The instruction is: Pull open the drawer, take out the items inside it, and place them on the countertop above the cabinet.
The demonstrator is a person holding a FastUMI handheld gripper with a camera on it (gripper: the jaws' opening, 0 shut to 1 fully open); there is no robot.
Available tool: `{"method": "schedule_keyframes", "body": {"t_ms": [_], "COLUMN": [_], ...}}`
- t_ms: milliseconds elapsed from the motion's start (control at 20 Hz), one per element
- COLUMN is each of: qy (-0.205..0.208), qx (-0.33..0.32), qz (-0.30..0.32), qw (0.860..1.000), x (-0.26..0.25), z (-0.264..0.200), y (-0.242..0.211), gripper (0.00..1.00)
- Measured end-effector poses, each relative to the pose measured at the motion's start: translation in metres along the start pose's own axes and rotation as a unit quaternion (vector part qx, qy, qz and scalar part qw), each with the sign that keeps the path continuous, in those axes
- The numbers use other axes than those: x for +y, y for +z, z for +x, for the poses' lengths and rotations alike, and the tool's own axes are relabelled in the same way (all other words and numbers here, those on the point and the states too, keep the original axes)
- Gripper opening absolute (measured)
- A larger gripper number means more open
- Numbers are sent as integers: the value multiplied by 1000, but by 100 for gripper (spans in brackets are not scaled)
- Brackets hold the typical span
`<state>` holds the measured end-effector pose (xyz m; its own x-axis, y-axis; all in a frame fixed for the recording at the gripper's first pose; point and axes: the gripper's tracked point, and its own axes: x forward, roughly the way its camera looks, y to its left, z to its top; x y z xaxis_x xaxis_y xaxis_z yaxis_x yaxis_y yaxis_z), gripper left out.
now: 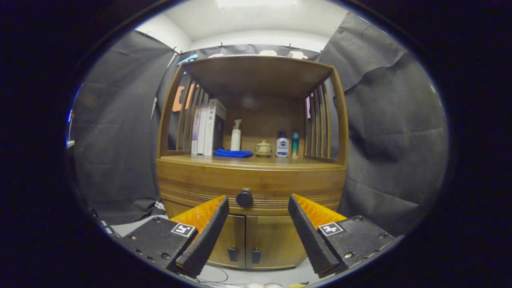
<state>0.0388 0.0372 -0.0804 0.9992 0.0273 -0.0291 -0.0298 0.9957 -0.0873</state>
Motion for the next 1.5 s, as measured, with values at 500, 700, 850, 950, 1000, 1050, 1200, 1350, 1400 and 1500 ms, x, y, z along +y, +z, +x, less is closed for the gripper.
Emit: {"method": "schedule_keyframes", "body": {"t_ms": [500,700,850,950,1000,1050,1200,1350,1400,1500], "qy": [-6,-2,-5,-9,-8,-8,0,10,11,13], "qx": [67,72,79,76,74,76,92,97,100,104], "qz": [36,32,16,10,3,1,25,17,15,12], "qw": [997,997,997,997,997,997,995,995,995,994], "x": [13,19,19,18,17,17,18,18,18,17], "z": [106,134,148,151,152,151,149,149,149,148], "y": [-46,-50,-59,-59,-61,-61,-63,-63,-63,-63], "gripper": [95,88,72,58,54,49,44,38,37,34]}}
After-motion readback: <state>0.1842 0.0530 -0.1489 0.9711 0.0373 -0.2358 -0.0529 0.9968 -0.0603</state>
